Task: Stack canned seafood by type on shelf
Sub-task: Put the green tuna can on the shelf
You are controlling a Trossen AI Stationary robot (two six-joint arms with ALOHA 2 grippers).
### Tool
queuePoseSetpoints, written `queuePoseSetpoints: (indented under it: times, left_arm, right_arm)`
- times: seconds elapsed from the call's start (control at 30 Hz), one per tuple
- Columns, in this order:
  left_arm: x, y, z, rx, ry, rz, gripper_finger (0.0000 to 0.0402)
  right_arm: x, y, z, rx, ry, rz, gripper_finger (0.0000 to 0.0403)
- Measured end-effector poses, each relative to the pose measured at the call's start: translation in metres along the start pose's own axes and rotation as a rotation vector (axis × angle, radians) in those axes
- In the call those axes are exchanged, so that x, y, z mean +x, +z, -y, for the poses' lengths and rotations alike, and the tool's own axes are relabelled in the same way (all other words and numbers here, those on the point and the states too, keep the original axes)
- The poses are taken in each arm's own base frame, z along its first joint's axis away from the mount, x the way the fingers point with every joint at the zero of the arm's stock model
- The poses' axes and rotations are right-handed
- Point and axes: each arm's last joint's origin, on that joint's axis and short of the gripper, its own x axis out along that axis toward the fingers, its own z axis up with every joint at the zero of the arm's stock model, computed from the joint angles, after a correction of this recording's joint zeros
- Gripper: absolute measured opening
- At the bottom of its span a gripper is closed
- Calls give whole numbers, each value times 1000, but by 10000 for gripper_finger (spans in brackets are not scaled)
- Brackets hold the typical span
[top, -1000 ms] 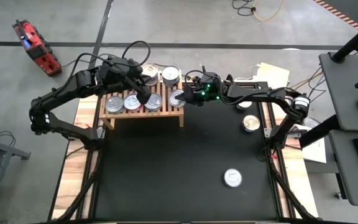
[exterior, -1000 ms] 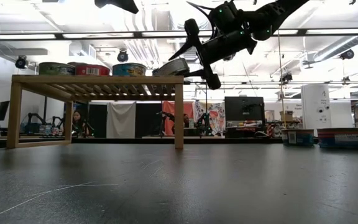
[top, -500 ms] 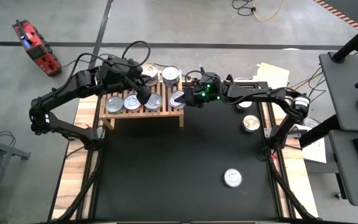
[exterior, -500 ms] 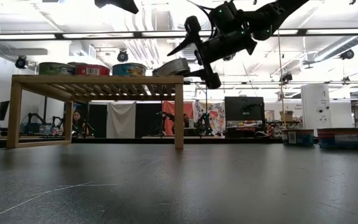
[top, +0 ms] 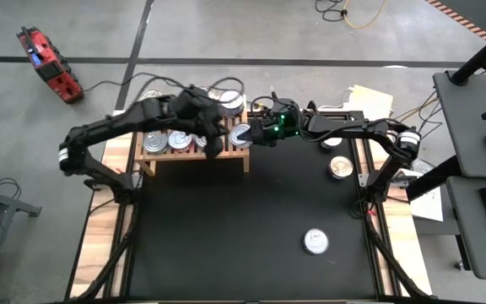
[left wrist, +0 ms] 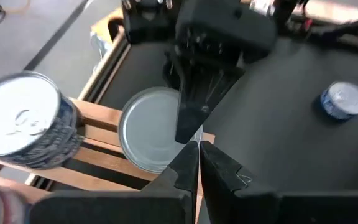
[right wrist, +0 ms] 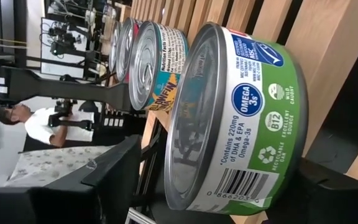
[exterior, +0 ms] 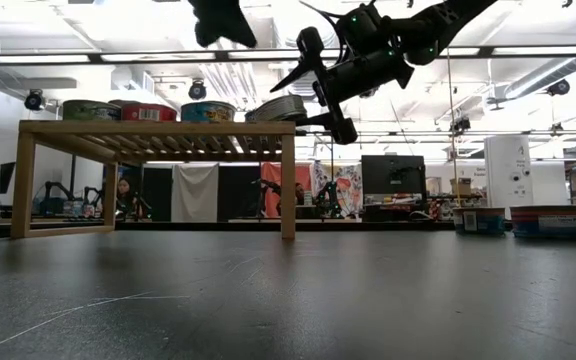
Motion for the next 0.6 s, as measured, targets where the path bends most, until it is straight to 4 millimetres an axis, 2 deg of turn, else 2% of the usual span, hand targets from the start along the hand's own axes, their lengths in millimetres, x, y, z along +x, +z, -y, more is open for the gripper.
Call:
queuePoseSetpoints:
  times: [0.13,0.27,0.43,0.6]
  left_arm:
    - [26,-2,-1,27,34,-65,0]
    - [41,-3,-2,57,36,-93,0]
    - [47,-2,-3,65,38,-90,0]
    - [42,-1,-4,67,73,-74,0]
  right_arm:
    - [0,0,0,-11,0,-1,285]
    - [0,0,0,-14,1,-1,295]
    - [-1,1,-2,-78,15,5,310]
    - [-4,3,-8,-196,64,16,324]
